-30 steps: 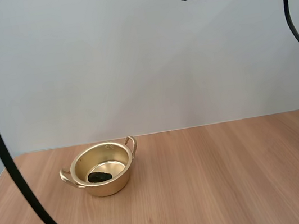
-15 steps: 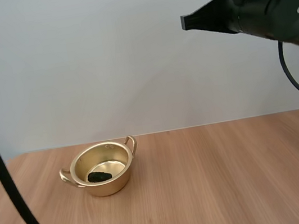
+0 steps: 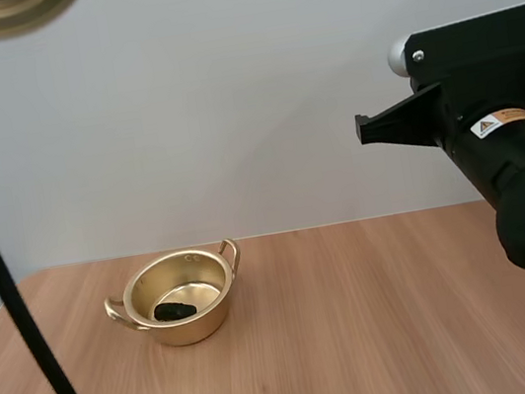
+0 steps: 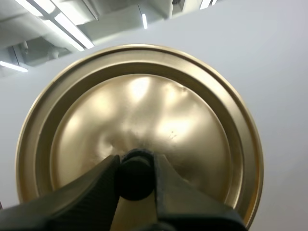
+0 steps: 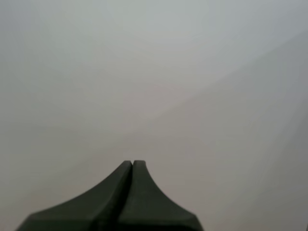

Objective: Open the pot, put the car inside, and close it

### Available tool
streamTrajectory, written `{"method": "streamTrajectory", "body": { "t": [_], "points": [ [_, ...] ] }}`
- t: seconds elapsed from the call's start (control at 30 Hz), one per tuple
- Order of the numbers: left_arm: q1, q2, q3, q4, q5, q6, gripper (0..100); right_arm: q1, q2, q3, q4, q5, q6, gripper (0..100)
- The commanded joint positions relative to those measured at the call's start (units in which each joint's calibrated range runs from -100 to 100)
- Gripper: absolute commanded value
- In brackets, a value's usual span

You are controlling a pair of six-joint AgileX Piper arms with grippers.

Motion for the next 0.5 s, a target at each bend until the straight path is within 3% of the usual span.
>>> {"method": "streamTrajectory", "body": {
  "t": [0.0, 0.17, 0.47],
  "points": [
    [0.01, 0.16, 14.44, -0.05, 0.15, 0.47, 0, 0.00, -1.83, 0.15, -0.11, 17.48, 0.00, 0],
    [0.01, 3.90, 22.48, -0.05, 2.76, 4.23, 0, 0.00, -4.51, 0.15, -0.55, 26.15, 0.00, 0],
    [0.01, 17.40, 23.35, 2.08, 9.67, 5.29, 0, -0.40, -8.07, 0.15, -1.76, 33.53, 0.00, 0]
  ]
}}
